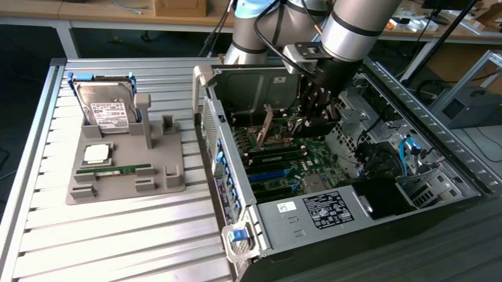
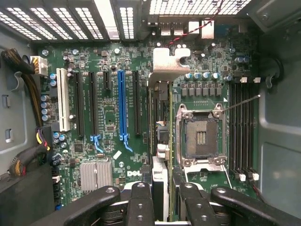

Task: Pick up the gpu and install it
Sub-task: 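Insert the gpu into the slot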

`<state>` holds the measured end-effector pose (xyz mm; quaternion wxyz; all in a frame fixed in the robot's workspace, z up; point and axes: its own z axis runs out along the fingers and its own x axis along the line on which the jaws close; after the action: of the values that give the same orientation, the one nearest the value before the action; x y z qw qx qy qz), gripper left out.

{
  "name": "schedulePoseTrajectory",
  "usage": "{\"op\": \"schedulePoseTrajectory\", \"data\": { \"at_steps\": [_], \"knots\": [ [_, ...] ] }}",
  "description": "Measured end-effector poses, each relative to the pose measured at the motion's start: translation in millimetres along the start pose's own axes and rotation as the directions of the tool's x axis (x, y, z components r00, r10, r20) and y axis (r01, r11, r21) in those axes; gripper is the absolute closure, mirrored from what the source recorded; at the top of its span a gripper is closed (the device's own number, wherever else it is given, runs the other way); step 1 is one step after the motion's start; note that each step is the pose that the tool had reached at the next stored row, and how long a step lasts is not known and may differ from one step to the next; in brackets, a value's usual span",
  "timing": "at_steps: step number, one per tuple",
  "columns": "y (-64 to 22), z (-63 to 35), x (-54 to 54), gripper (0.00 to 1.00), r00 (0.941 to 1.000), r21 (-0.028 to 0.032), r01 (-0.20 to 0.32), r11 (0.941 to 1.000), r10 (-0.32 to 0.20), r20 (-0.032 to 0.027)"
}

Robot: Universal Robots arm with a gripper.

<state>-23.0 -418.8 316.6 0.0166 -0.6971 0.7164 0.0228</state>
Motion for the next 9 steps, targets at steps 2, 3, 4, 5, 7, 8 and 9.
{"op": "schedulePoseTrajectory", "data": {
  "at_steps": [2,3,4,5,7,8,9],
  "knots": [
    [0.6,0.2,0.1,0.73,1.0000,-0.0001,0.000,1.0000,0.000,0.0000],
    [0.8,0.2,0.2,0.73,1.0000,0.0000,0.000,1.0000,0.000,0.0000],
    [1.7,0.5,0.4,0.73,1.0000,0.0000,0.000,1.0000,0.000,0.0000],
    [2.3,0.6,0.5,0.73,1.0000,-0.0001,0.000,1.0000,0.000,0.0000],
    [2.9,0.8,0.6,0.73,1.0000,0.0000,0.000,1.0000,0.000,0.0000],
    [3.2,0.9,0.7,0.73,1.0000,0.0000,0.000,1.0000,0.000,0.0000],
    [3.6,1.0,0.8,0.73,1.0000,0.0000,0.000,1.0000,0.000,0.0000]
  ]
}}
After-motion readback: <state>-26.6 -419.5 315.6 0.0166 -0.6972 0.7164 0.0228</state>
